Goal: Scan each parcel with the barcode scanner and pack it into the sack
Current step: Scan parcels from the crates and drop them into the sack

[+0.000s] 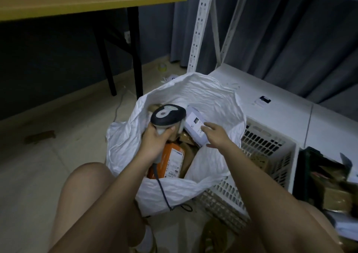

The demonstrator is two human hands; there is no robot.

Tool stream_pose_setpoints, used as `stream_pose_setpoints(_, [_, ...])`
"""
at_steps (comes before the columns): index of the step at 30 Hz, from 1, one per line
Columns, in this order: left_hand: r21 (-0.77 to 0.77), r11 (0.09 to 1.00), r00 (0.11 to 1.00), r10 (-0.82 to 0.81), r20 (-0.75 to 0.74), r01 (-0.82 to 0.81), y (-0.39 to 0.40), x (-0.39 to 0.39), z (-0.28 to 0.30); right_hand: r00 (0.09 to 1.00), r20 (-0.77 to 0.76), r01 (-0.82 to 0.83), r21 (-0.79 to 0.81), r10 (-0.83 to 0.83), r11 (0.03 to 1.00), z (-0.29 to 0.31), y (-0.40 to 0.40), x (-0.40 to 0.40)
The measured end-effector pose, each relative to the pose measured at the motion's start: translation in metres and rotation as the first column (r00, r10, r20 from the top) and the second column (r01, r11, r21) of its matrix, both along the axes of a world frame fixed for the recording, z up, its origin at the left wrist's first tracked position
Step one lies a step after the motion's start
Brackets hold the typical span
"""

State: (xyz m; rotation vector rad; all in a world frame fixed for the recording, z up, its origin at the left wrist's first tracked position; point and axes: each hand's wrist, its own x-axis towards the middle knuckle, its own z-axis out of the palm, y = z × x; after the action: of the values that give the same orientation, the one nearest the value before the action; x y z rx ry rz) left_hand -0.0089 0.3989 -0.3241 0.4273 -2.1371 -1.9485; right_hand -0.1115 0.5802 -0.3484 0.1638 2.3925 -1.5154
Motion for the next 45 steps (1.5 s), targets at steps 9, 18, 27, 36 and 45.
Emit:
stream_pose_setpoints(9, [-0.022,0.962,0.961,-0.271,0.044,0.273,0.092,-0.028,-0.002,0.978,-0.161,0.132,-0.027,-0.134,0.991,0.032,0.133,-0.006])
stream_pose_setpoints(18, [-0.007,0.882,0.877,-0.467,0.116,0.47,0.205,-0.078,-0.035,0.915,-0.057,0.403,0.037,-0.4,0.915,-0.06,0.266,-0.001])
stream_pose_setpoints(27, [-0.009,0.798,0.786,-0.592,0.177,0.603,0.284,-0.148,-0.085,0.974,0.082,0.184,0.259,-0.211,0.948,-0.181,0.302,-0.054])
stream_pose_setpoints(36, [-0.017,0.808,0.792,-0.573,0.209,0.589,0.317,-0.199,-0.133,0.93,0.319,-0.366,0.761,0.182,0.536,-0.243,0.322,-0.124])
stream_pose_setpoints(45, [0.009,0.784,0.765,-0.609,0.21,0.621,0.315,-0.209,-0.14,0.888,0.414,-0.457,0.766,0.197,0.452,-0.264,0.323,-0.141])
